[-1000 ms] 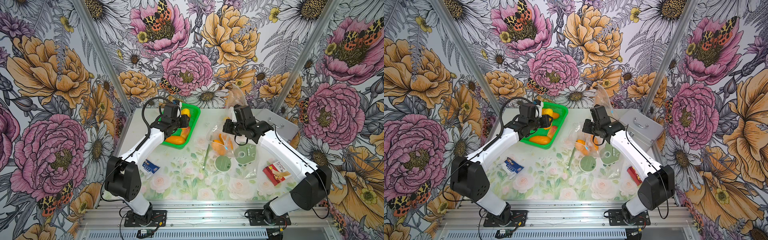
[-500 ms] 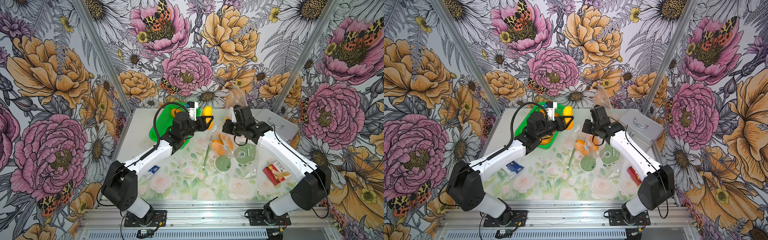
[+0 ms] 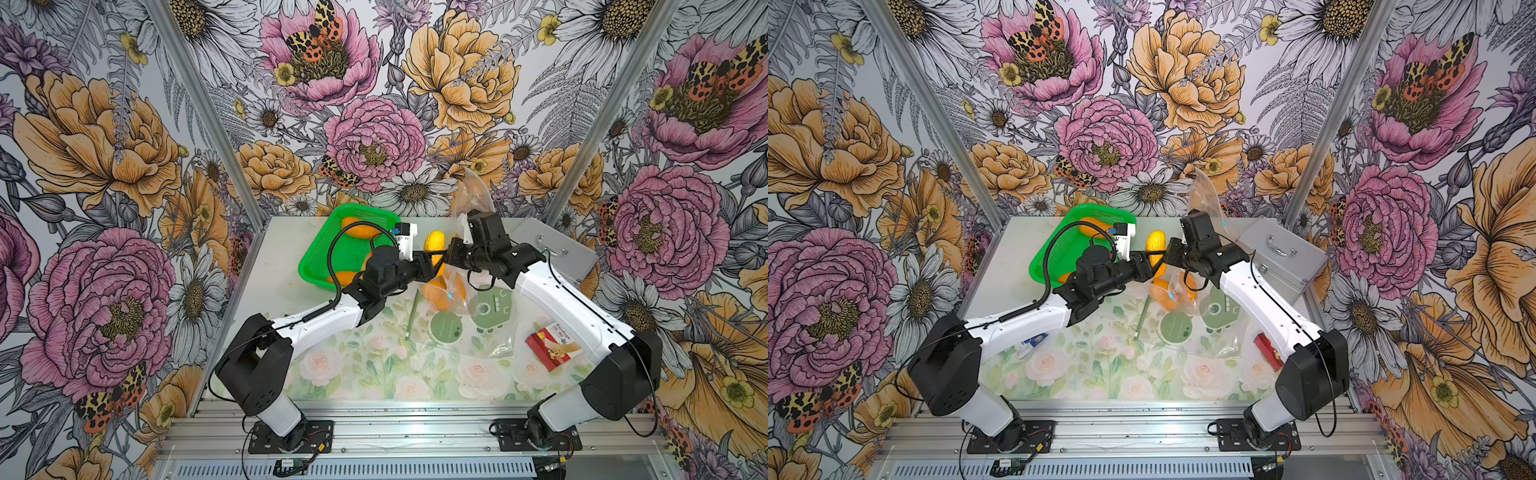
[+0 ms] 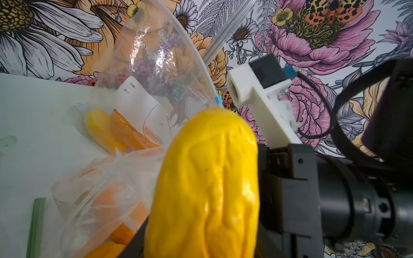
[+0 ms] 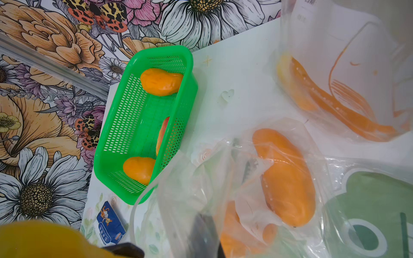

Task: Place the mango in a zip-top bag and seal the zipper
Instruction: Place the mango in the zipper food storage bag.

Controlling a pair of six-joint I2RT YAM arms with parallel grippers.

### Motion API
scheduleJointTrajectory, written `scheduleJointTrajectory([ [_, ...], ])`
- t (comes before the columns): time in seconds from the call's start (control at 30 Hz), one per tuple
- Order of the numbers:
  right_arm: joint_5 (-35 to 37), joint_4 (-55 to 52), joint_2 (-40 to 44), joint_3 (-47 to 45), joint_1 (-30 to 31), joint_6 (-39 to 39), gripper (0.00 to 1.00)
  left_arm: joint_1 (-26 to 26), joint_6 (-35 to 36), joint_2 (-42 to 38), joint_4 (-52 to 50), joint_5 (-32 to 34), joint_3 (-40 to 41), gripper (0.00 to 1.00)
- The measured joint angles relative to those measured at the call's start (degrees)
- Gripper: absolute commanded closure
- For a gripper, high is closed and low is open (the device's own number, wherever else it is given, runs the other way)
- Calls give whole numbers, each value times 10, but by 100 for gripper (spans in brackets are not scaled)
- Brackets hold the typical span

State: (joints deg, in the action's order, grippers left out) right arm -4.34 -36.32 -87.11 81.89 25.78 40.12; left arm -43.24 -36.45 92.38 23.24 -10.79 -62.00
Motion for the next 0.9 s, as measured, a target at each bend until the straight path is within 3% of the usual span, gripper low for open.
scheduleJointTrajectory([
  [0.1,1,-1,0,-1,0,2,100,-5,4,15,9,10,2,68],
  [0.23,0,7,0,-1,-2,7,100,-6,6,26,12,12,12,51],
  [0.43,0,15,0,-2,-2,10,100,-9,6,35,13,11,17,46],
  [0.63,1,19,0,-5,-2,10,100,-12,9,41,15,8,17,29],
  [0.9,0,30,0,-16,-3,10,100,-13,8,43,14,7,17,29],
])
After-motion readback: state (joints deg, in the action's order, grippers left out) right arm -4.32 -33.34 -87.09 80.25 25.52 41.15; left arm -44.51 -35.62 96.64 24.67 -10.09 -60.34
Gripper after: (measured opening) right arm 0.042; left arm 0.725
